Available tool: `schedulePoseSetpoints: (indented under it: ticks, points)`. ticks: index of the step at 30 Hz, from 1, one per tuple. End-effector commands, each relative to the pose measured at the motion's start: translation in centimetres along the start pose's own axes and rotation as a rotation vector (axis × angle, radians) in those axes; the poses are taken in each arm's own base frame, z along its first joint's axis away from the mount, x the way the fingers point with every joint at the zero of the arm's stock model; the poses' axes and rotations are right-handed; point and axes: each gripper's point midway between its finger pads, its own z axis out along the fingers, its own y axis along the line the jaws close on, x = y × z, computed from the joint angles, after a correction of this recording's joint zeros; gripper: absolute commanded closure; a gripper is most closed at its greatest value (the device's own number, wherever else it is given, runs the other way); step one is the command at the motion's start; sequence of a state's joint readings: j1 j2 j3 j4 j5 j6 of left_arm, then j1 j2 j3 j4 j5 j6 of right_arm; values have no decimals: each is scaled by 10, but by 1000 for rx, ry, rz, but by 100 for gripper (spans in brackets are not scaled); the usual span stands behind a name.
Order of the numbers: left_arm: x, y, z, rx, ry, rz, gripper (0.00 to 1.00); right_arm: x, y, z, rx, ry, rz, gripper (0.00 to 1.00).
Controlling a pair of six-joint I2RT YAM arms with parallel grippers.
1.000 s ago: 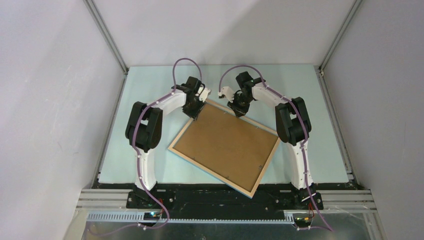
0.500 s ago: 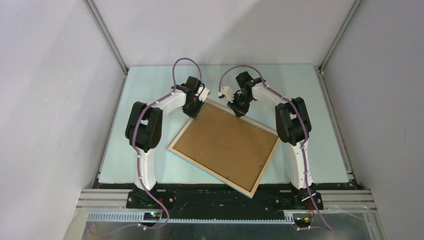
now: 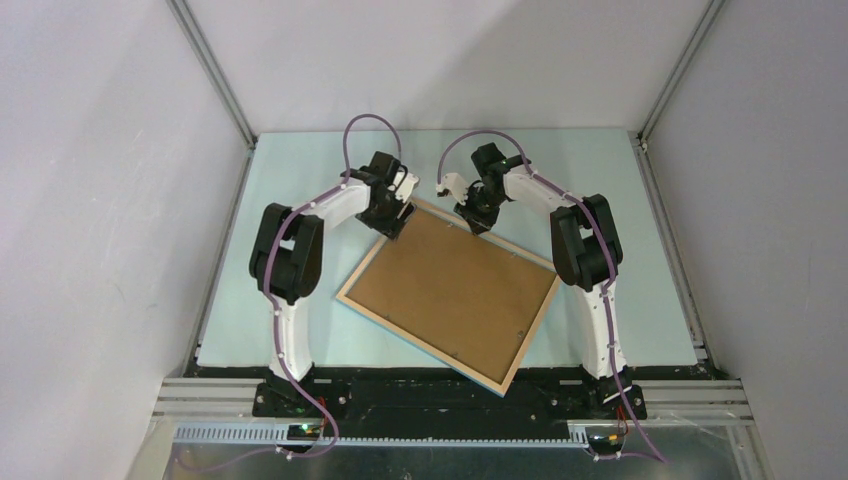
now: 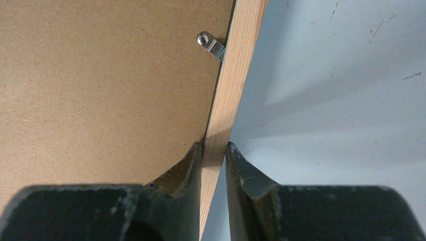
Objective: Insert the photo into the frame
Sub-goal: Install the photo frame at the center of the board.
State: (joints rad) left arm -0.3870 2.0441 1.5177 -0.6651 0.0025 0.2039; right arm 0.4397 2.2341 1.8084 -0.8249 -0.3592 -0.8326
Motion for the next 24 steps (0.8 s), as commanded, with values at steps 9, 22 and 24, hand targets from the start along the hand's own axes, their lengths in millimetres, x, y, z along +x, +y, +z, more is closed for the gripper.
schedulePoseSetpoints:
  ticks: [9, 22, 24]
  points:
    - [9, 8, -34, 21, -41, -7, 14, 7, 15, -20, 3, 39, 84, 56]
    - [39, 15, -50, 152, -57, -122, 20, 36, 22, -69, 58, 7, 213, 39]
    - [42, 14, -52, 156, -60, -123, 20, 50, 23, -75, 81, 21, 236, 38]
